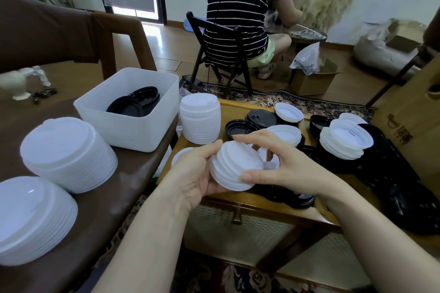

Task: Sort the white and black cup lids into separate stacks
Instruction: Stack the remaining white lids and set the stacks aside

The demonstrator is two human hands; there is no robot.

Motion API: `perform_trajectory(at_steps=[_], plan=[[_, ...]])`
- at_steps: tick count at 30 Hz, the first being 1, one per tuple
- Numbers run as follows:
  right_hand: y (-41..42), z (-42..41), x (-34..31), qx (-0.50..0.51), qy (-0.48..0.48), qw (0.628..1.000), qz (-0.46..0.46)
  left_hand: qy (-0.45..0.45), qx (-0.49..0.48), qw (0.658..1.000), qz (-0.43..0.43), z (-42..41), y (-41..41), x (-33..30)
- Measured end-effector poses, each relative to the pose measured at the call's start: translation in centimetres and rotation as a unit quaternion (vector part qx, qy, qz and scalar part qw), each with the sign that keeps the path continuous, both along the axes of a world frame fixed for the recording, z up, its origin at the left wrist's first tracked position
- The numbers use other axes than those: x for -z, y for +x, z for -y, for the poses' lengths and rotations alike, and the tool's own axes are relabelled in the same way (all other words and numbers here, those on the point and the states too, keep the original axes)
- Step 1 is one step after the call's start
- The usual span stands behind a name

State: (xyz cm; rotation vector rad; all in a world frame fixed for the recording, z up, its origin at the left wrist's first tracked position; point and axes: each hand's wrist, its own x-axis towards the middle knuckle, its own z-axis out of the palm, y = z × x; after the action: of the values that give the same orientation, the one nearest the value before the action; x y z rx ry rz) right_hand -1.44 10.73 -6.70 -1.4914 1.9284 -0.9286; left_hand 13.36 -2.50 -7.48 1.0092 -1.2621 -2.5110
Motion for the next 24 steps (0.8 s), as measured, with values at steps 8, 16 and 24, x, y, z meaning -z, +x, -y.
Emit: perform_trajectory(at_steps=[8, 16, 24], plan=[[0.0, -0.3, -0.3, -0.023, -0.012, 0.999, -0.034, -0.046, 0.013, 0.999, -0.001, -0.5, 0.0, -0.1], [0.0, -0.4, -0.5, -0.036, -0.024, 0.999, -0.007, -0.052, -0.018, 0.997, -0.052, -0.4, 0.1, 0.1], [0.1, 0.2, 0.6, -0.003, -0.135, 0.987, -0.082, 0.104, -0.061, 0.985, -0.124, 0.1, 0.0, 0.3]])
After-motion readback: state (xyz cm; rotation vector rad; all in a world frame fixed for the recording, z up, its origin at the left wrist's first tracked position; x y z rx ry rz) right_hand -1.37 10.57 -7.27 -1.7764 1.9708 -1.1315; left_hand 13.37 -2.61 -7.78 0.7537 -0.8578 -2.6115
